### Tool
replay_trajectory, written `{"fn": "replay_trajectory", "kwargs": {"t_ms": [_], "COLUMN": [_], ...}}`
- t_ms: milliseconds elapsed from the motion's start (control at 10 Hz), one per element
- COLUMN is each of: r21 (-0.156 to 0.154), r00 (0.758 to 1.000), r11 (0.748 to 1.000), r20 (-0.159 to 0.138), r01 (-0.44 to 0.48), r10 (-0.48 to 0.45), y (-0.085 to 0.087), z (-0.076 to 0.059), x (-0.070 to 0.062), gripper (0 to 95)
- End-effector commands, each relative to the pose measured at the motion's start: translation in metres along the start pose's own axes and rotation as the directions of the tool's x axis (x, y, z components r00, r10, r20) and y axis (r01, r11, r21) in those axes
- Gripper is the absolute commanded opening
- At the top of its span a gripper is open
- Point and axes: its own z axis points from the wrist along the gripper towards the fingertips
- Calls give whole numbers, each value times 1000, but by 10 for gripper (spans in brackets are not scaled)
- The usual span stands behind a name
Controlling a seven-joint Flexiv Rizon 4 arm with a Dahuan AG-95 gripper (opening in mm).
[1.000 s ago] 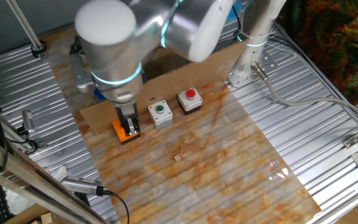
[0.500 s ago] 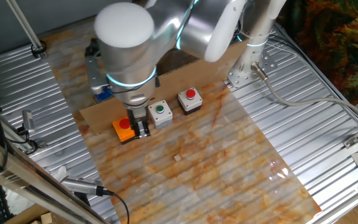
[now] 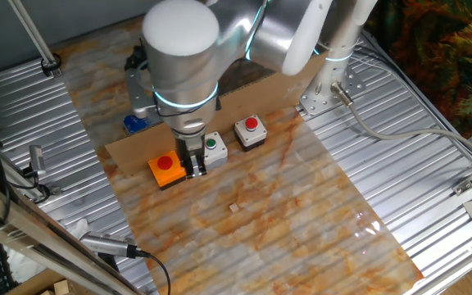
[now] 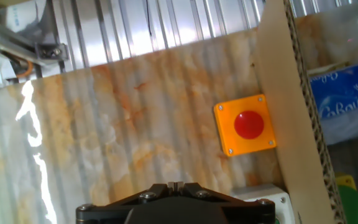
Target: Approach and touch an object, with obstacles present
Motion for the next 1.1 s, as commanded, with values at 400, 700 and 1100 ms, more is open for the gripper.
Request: {"fn": "replay_trajectory", "kwargs": {"t_ms": [400, 700, 1100], "r21": [-10, -10, -18], "r00": [1000, 999, 999], "r11": [1000, 1000, 1000], "r20": [23, 31, 38], "r01": [-10, -16, -22], "r10": [11, 16, 23], "y": [-1, 1, 1], "z": [13, 19, 21], "x": [16, 21, 24], "gripper": [0, 0, 0]}}
